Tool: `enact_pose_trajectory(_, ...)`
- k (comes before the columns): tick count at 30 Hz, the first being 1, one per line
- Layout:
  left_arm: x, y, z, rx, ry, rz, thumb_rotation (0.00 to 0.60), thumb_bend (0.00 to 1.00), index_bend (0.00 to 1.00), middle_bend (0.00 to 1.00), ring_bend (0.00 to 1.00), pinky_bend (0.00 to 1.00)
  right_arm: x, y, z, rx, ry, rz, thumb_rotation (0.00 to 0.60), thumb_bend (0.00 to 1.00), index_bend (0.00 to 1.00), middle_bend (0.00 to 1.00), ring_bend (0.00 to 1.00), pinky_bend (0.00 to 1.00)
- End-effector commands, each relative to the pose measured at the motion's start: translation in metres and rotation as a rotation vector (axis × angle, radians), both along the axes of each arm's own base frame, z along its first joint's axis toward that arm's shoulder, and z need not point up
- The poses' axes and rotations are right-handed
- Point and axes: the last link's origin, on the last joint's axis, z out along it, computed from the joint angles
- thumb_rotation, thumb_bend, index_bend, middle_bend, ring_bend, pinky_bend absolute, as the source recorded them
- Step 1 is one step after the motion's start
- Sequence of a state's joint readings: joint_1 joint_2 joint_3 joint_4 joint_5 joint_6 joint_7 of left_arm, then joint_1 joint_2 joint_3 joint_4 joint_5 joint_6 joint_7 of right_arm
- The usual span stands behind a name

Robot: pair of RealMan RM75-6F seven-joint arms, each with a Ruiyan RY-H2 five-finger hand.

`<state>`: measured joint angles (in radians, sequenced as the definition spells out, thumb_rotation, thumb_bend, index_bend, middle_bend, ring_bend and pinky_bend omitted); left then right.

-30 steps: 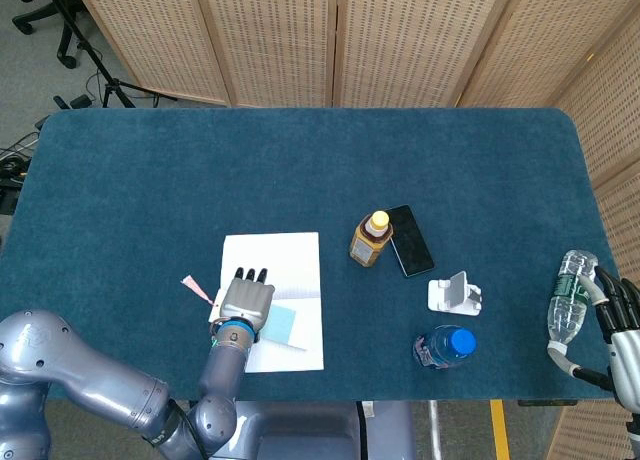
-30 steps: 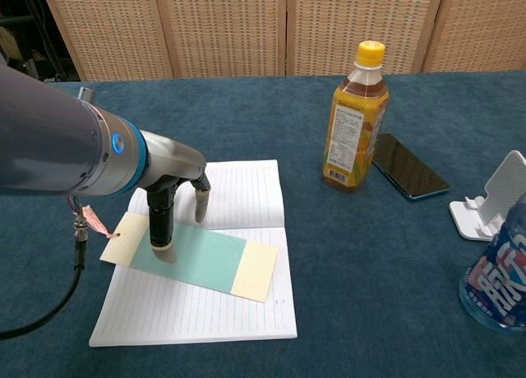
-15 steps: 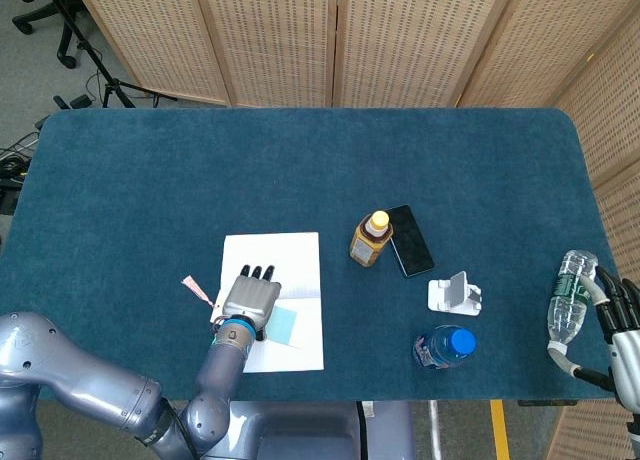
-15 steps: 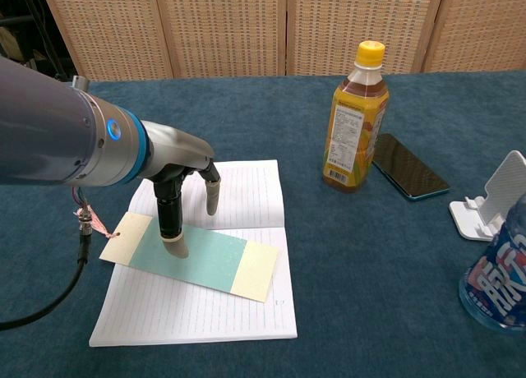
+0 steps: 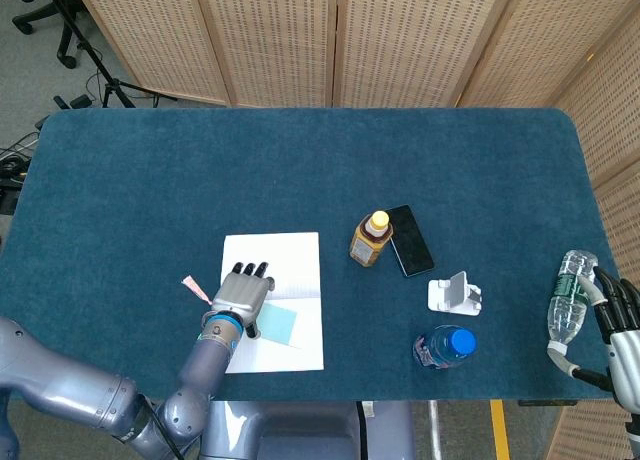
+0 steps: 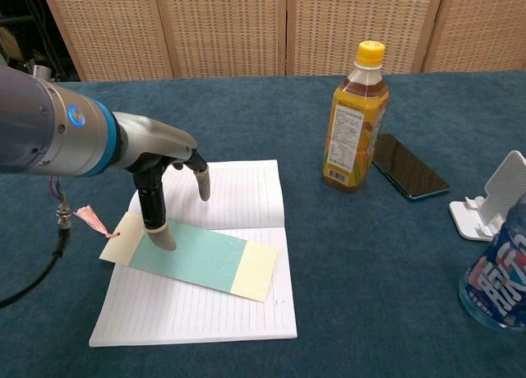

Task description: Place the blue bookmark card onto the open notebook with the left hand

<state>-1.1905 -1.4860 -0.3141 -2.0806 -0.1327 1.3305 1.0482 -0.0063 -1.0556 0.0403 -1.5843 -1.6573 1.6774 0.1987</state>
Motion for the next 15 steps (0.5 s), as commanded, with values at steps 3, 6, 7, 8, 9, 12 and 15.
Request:
enact_pose_trajectory(3,-0.018,0.002,0.013,0.033,-0.032,0.0,0.6,0.17,0.11,0.0,0.0,0.03,0.001,0.0,-0.001,0.003,0.002,0.001,0.6,0.0,0.0,0.0,0.0,0.0)
enact_pose_trajectory(6,-0.033,0.003,0.024,0.075,-0.06,-0.012,0.6,0.17,0.01,0.0,0.0,0.03,0.001,0.0,-0.002,0.006,0.005,0.001,0.6,0.0,0.0,0.0,0.0,0.0)
enact_pose_trajectory(7,-0.038,0.002,0.027,0.09,-0.066,-0.021,0.6,0.17,0.0,0.0,0.0,0.03,0.001,0.0,-0.002,0.006,0.006,0.001,0.6,0.0,0.0,0.0,0.0,0.0)
enact_pose_trajectory(8,-0.042,0.002,0.029,0.101,-0.071,-0.033,0.6,0.17,0.0,0.0,0.0,0.03,0.002,0.0,-0.003,0.007,0.006,0.002,0.6,0.0,0.0,0.0,0.0,0.0)
enact_pose_trajectory(9,-0.048,0.002,0.032,0.131,-0.08,-0.049,0.6,0.17,0.0,0.0,0.0,0.03,0.002,-0.001,-0.003,0.008,0.008,0.002,0.6,0.0,0.0,0.0,0.0,0.0)
enact_pose_trajectory(12,-0.066,-0.003,0.037,0.2,-0.123,-0.079,0.6,0.17,0.0,0.0,0.0,0.03,0.002,-0.001,-0.005,0.009,0.014,0.0,0.6,0.0,0.0,0.0,0.0,0.0)
enact_pose_trajectory(15,-0.083,-0.01,0.039,0.233,-0.173,-0.072,0.6,0.17,0.0,0.0,0.0,0.03,0.003,-0.001,-0.006,0.01,0.019,-0.001,0.6,0.0,0.0,0.0,0.0,0.0)
